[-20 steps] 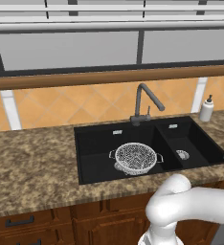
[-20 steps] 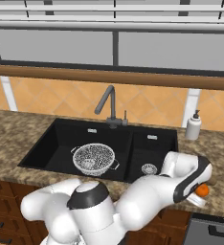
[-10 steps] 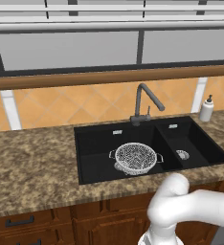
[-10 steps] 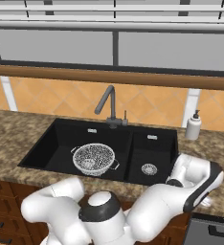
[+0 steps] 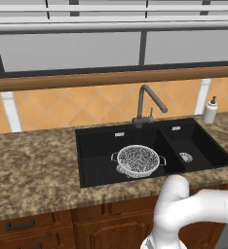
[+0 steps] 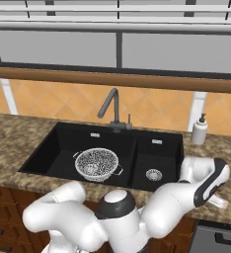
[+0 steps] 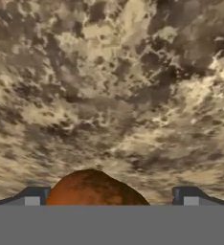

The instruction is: Put the colander in the sink, put the kiwi, orange in the colander, and turn on the sink faucet and pour water over the colander.

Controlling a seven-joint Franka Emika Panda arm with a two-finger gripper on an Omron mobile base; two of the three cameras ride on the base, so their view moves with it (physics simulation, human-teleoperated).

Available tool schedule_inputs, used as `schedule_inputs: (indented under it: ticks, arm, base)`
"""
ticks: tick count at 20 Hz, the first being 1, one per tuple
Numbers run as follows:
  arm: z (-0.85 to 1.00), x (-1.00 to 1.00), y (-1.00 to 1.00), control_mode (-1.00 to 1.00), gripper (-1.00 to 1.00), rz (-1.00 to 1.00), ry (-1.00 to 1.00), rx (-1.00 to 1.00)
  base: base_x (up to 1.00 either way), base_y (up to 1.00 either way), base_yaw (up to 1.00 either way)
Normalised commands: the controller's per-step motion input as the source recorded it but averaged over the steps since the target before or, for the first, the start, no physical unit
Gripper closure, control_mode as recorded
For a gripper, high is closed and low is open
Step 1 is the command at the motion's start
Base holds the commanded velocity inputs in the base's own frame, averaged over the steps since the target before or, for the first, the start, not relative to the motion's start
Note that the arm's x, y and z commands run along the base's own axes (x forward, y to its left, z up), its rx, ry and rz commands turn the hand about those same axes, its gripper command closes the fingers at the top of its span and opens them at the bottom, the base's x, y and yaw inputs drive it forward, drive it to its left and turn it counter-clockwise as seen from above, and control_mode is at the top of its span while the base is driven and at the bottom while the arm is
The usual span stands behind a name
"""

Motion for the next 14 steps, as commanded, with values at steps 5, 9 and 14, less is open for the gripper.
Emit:
schedule_inputs:
  ticks: [5, 9, 14]
  arm:
    - [0.01, 0.42, -0.46, -1.0, -1.0, 0.02, 0.32, 0.13]
    - [0.0, 0.15, -0.58, -1.0, -1.0, 0.05, 0.43, 0.21]
    - [0.0, 0.0, -0.56, -1.0, 1.0, 0.03, 0.36, 0.25]
  base:
    - [0.0, 0.0, 0.0]
    - [0.0, 0.0, 0.0]
    - [0.0, 0.0, 0.0]
